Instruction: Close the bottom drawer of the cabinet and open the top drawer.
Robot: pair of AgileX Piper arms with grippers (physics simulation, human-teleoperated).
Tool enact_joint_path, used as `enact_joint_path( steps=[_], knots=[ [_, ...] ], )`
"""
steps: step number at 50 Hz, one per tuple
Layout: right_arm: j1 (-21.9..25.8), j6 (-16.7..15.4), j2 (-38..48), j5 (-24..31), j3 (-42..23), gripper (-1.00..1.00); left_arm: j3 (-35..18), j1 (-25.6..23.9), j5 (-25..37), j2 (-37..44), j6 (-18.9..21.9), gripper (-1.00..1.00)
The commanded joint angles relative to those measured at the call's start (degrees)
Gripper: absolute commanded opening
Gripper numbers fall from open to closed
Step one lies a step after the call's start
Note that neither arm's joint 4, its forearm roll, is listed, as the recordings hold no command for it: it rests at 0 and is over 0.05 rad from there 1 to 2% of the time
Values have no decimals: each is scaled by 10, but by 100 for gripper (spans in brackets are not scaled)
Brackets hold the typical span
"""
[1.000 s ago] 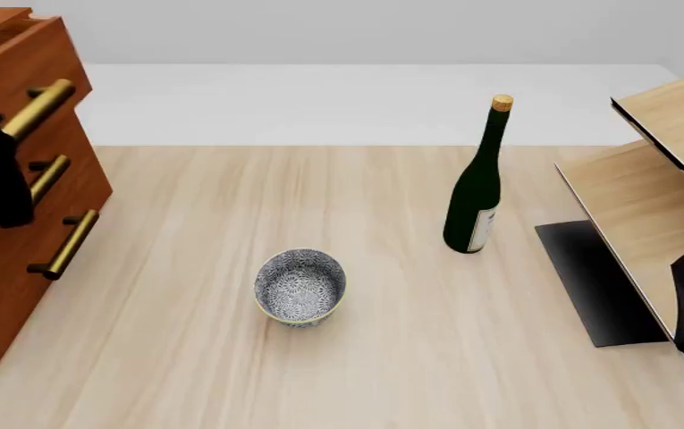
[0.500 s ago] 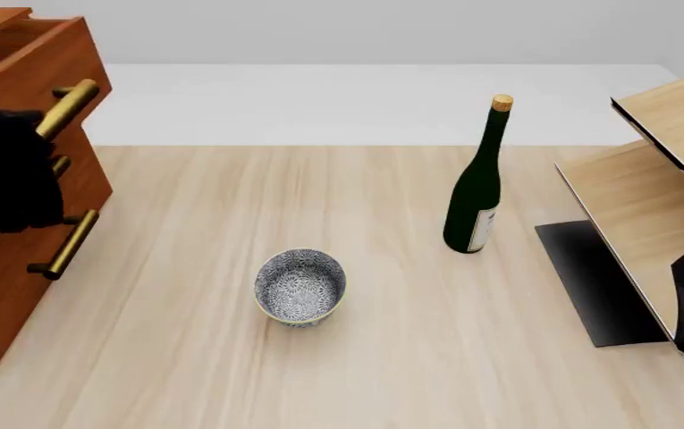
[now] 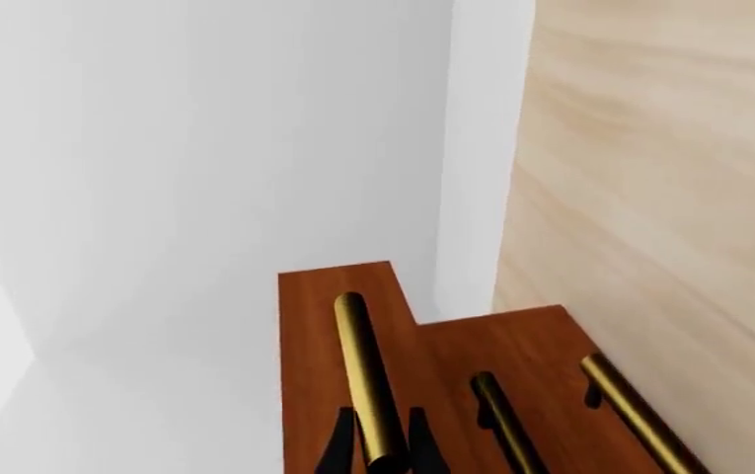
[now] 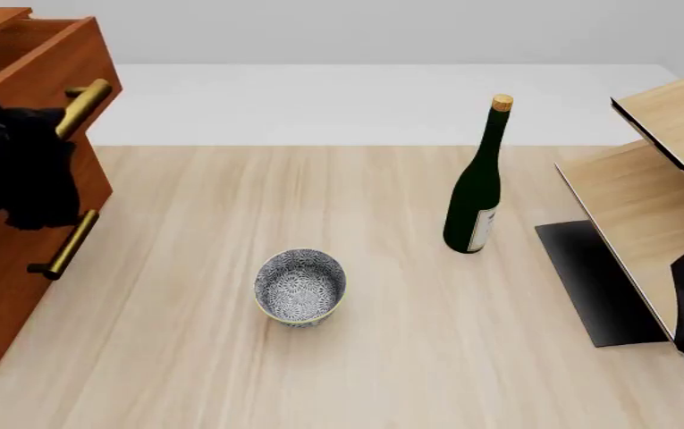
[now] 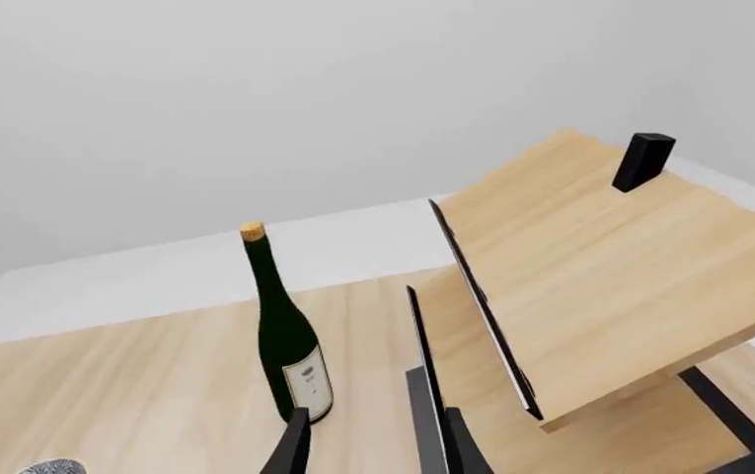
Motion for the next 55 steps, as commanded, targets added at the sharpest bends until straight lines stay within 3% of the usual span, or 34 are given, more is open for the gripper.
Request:
enact_joint_path(
  steps=[1,10,11,55],
  knots=[
    [1,0,1,-1,0,100,-21,-10,-16,43,3,-100],
    [1,0,0,0,0,100,-28,-13,-9,45,-4,-100],
    [1,-1,-1,0,0,100,-26,-11,-12,44,-3,100],
    [0,2,2,-3,1,100,-22,-26,4,25,-16,100]
  ],
)
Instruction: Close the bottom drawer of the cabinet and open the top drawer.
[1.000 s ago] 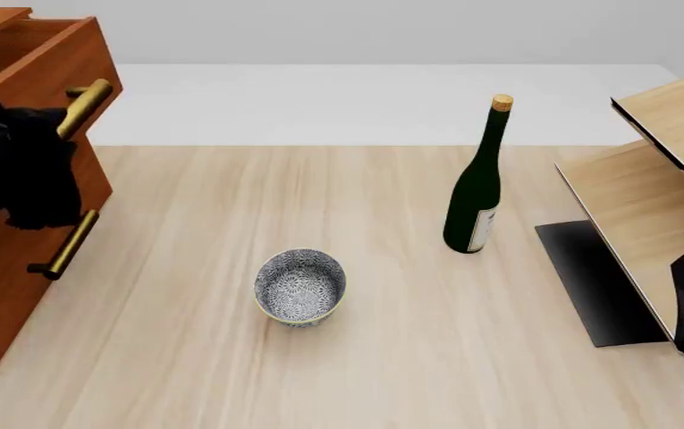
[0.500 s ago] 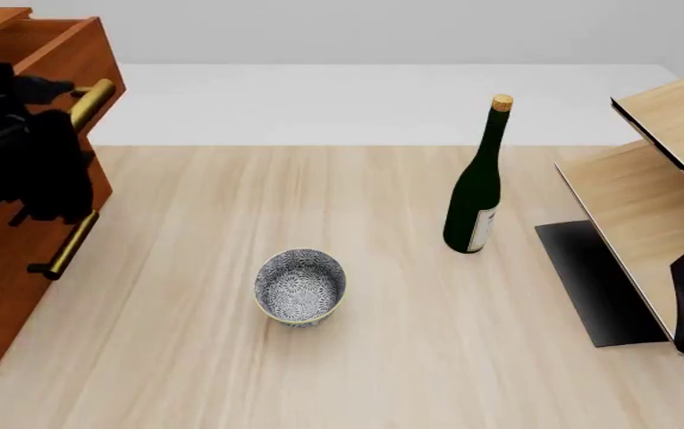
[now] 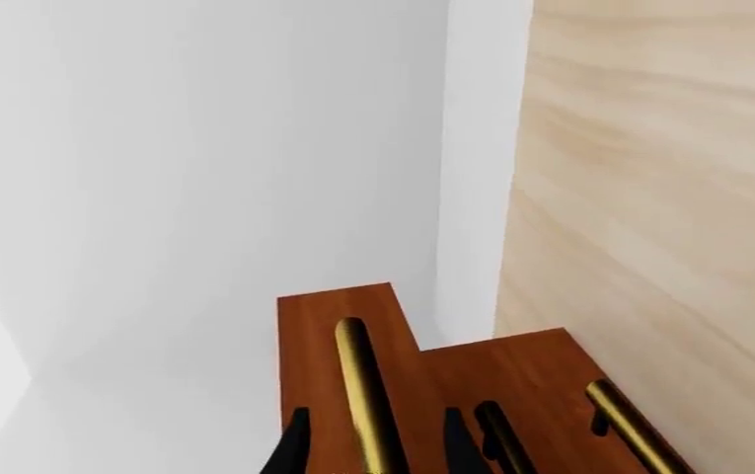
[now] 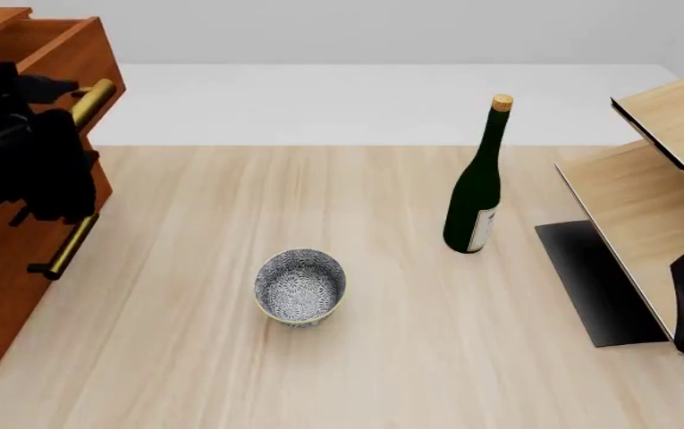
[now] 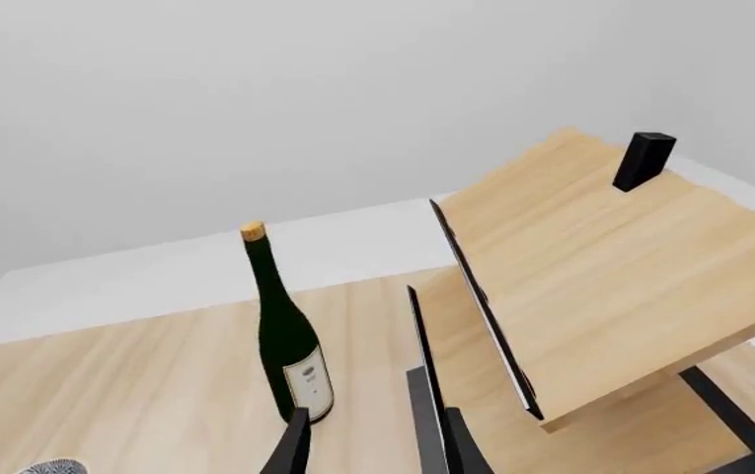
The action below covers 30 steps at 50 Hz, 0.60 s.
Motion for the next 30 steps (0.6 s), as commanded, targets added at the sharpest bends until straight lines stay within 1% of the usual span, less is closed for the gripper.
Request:
enact_joint_path(
  steps=[1,18,30],
  knots=[
    [-1,1,1,-1,0,100,7,-5,4,-11,-4,100],
    [-6,4,-5,4,-1,100,31,0,18,-47,-5,100],
    [-4,3,-4,3,0,100,61,5,53,-119,-5,100]
  ],
)
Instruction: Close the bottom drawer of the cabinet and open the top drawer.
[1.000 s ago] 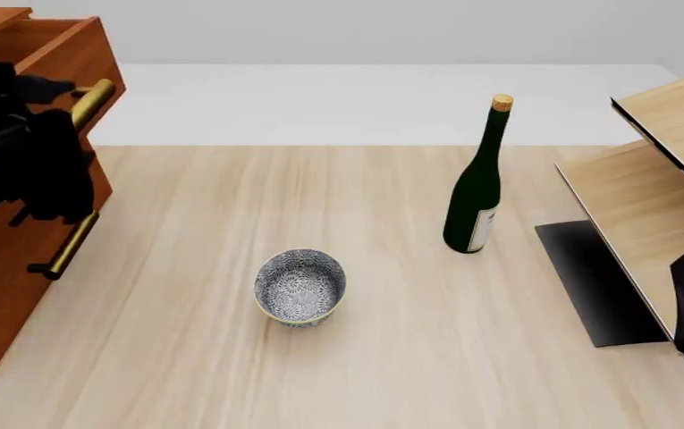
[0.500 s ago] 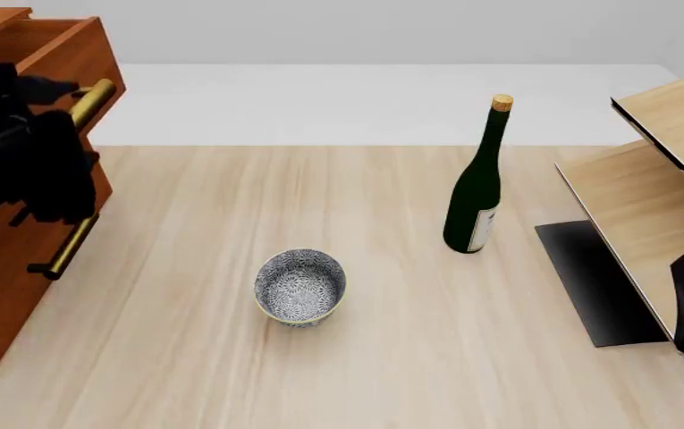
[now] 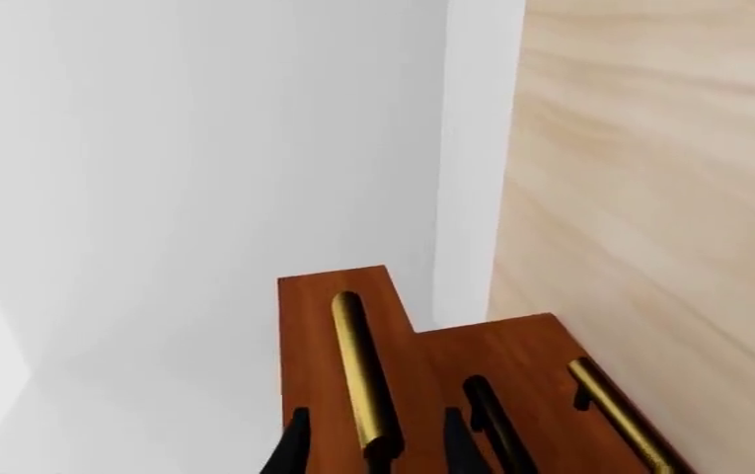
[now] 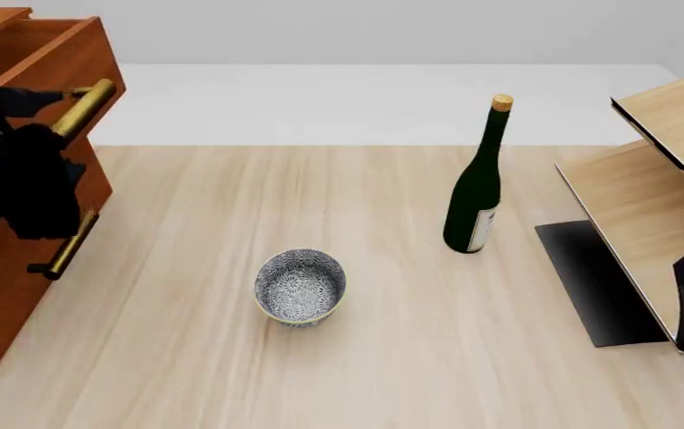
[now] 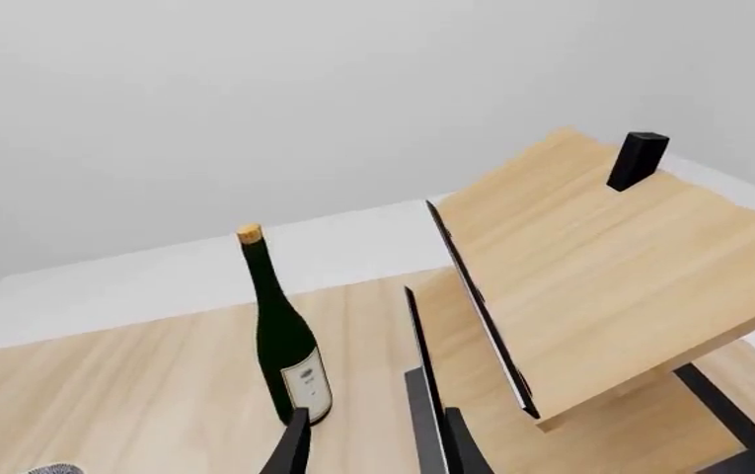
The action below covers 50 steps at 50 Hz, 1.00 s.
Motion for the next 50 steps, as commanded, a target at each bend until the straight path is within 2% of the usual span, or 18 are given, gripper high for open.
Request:
enact_joint_path(
  steps=[1,20,27,33,34,36,37,39,42,43,44,46,48,50],
  knots=[
    [0,0,4,-4,1,100,27,4,30,-62,-1,100],
    [-2,0,2,-3,0,100,42,-13,140,-202,-24,100],
    [0,-1,-14,13,-2,100,27,-24,193,-246,-42,100],
    [4,-1,-25,24,-1,100,-41,-41,269,-255,-93,100],
    [4,-1,-26,25,-1,100,-42,-41,269,-255,-93,100],
    [9,-1,-35,36,-4,100,-74,-30,295,-259,-113,100],
    [10,-3,-37,37,-3,100,-70,-15,284,-273,-98,100],
    [11,-2,-38,38,-3,100,-114,-17,317,-257,-129,100],
    [12,-1,-36,35,-3,100,-135,-26,319,-242,-143,100],
    [12,-1,-36,36,-3,100,-160,-43,335,-218,-167,100],
    [12,-1,-36,36,-2,100,-165,-34,333,-220,-164,100],
    [13,-1,-37,36,-2,100,-243,-59,377,-172,-225,100],
    [12,-4,-36,34,-1,100,-253,-53,381,-174,-224,100],
    [10,-4,-32,29,0,100,-314,-71,408,-143,-260,100]
  ],
)
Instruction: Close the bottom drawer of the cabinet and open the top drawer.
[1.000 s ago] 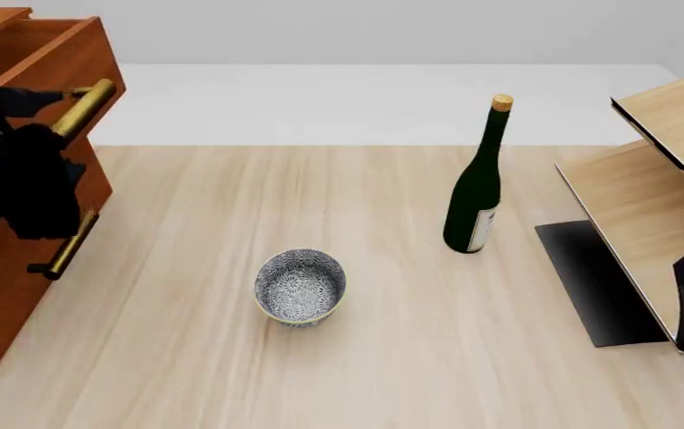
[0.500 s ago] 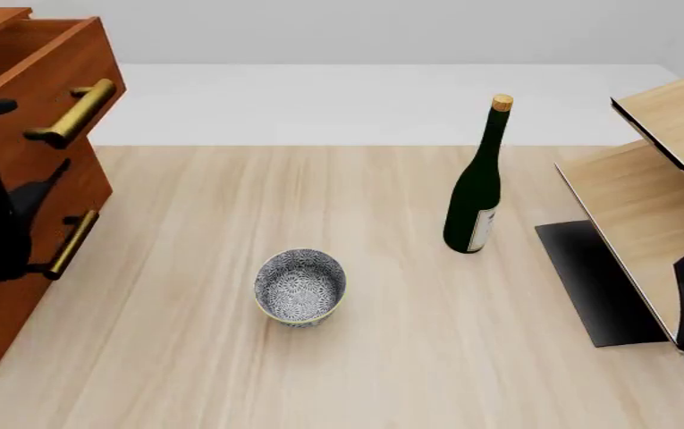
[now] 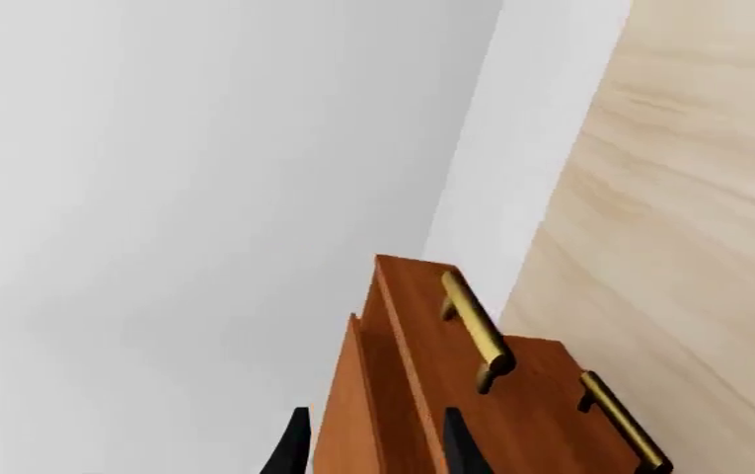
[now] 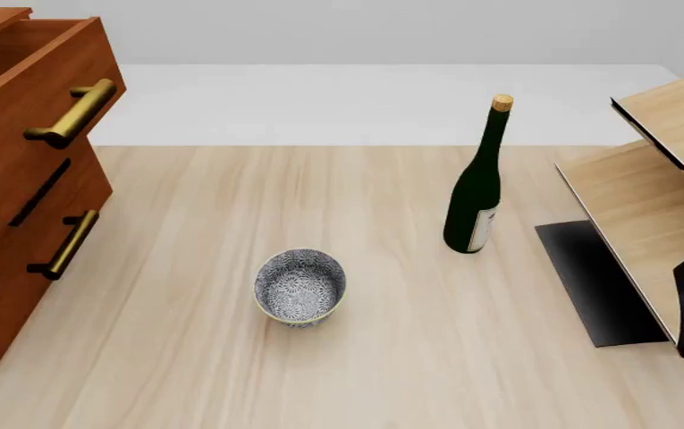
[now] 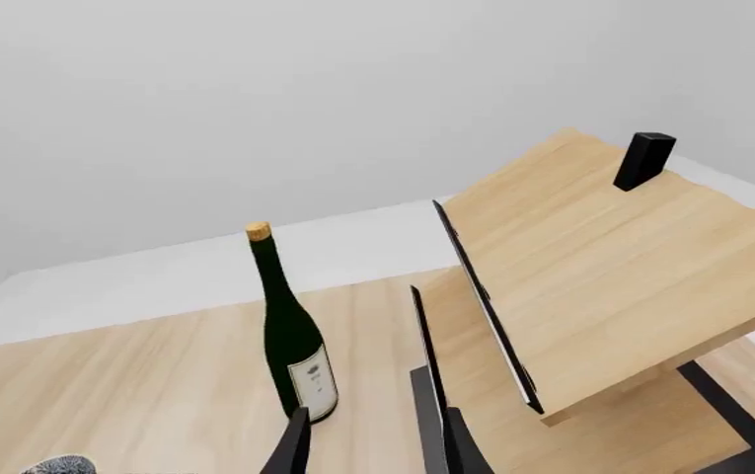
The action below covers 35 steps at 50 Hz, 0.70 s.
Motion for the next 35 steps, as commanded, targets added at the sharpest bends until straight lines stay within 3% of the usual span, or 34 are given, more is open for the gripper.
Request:
enact_joint_path(
  steps=[1,2,5,8,9,10,11,12,13,14,15,16,17,18,19,20,21,22,26,27,31,32,34,35],
  knots=[
    [1,-3,0,-2,3,100,-182,-31,100,69,-105,100],
    [-1,-4,3,-6,3,100,-219,-48,113,90,-132,100],
    [-2,-4,3,-6,2,100,-229,-47,127,97,-136,100],
    [-3,-4,4,-7,2,100,-312,-93,179,160,-212,100],
    [-4,-5,5,-8,3,100,-312,-93,179,160,-212,100],
    [-4,-4,6,-8,3,100,-351,-110,196,184,-249,100],
    [-4,-4,6,-9,3,100,-343,-92,197,182,-244,100],
    [-4,-4,5,-8,3,100,-384,-120,219,217,-290,100],
    [-3,-6,6,-8,3,100,-514,-202,280,300,-434,100],
    [-2,-5,3,-6,2,100,-526,-194,298,320,-472,100],
    [-2,-4,2,-4,2,100,-479,-131,280,296,-432,100],
    [-2,-7,4,-6,3,100,-469,-93,273,295,-447,100],
    [-1,-6,4,-7,3,100,-452,-97,272,293,-436,100],
    [0,-7,3,-5,3,100,-472,-97,289,307,-476,100],
    [1,-7,3,-6,4,100,-452,-69,273,286,-444,100],
    [1,-7,3,-6,3,100,-470,-71,284,291,-470,100],
    [1,-6,4,-6,3,100,-470,-71,285,291,-470,100],
    [1,-7,4,-7,4,100,-493,-59,300,299,-510,100],
    [1,-7,5,-7,4,100,-480,-58,309,299,-527,100],
    [1,-7,4,-7,3,100,-484,-67,323,308,-550,100],
    [1,-8,1,-3,3,100,-442,-31,319,288,-516,100],
    [1,-8,2,-4,2,100,-458,-38,334,299,-555,100],
    [2,-9,2,-4,3,100,-459,-34,345,299,-565,100],
    [2,-9,2,-4,3,100,-476,-37,359,306,-603,100]
  ],
)
